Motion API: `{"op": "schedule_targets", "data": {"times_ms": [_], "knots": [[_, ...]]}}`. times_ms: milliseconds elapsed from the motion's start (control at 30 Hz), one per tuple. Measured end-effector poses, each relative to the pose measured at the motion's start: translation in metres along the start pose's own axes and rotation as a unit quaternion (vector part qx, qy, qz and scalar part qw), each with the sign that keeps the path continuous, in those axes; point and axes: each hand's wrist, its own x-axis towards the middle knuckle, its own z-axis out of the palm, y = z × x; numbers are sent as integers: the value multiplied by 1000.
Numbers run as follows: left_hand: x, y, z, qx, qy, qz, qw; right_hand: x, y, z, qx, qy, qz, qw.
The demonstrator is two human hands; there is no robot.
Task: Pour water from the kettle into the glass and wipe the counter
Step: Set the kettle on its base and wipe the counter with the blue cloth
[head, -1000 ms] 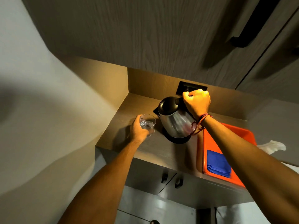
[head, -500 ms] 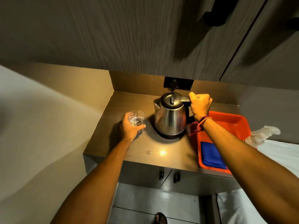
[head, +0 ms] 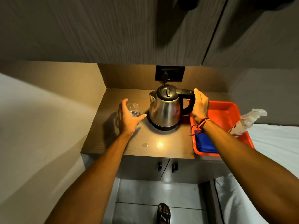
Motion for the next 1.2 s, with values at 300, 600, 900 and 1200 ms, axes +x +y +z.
{"op": "schedule_targets", "data": {"times_ms": [300, 600, 900, 1200], "knots": [[-127, 66, 63, 137, -164, 368, 905, -50, 63, -104, -358, -15, 47, 933], [-166, 93, 131, 358, -349, 402, 767, -56, 75, -135, -281, -111, 228, 926], [-175, 89, 107, 180, -291, 333, 879, -70, 40, -120, -105, -20, 118, 987], [-153, 84, 48, -274, -207, -179, 922, -116, -14, -46, 65, -91, 72, 991]]}}
